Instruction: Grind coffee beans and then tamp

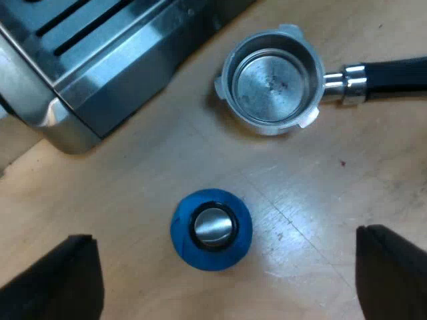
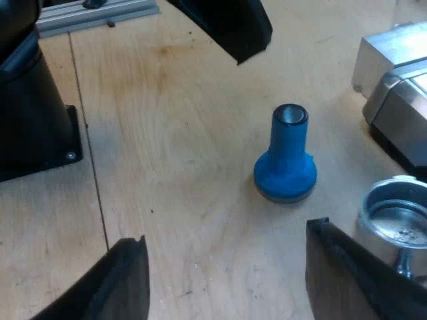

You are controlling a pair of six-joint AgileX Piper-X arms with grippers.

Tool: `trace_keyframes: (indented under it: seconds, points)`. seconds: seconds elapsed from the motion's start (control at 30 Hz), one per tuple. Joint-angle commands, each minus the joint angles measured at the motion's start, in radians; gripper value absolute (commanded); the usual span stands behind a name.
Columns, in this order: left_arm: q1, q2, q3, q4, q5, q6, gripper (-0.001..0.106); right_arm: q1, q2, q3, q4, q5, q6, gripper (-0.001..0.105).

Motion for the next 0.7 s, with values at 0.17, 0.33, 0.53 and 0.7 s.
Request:
trace_keyframes:
  seconds: [0.17, 0.33, 0.53, 0.7]
  points:
    - [-0.005, 0.099, 0.000, -0.045, -0.036, 0.003, 0.077, 0.002, -0.001, -0.003, -0.014, 0.028, -0.009, 0.054]
    - [-0.005, 0.173, 0.000, -0.048, -0.052, 0.003, 0.077, 0.002, -0.001, -0.003, -0.014, 0.092, -0.009, 0.054]
    - [-0.005, 0.273, 0.000, -0.078, -0.061, 0.005, 0.077, 0.002, -0.001, -0.003, -0.014, 0.125, -0.009, 0.054]
    - [-0.005, 0.329, 0.000, -0.103, -0.061, 0.005, 0.077, 0.002, -0.001, -0.003, -0.014, 0.157, 0.007, 0.054]
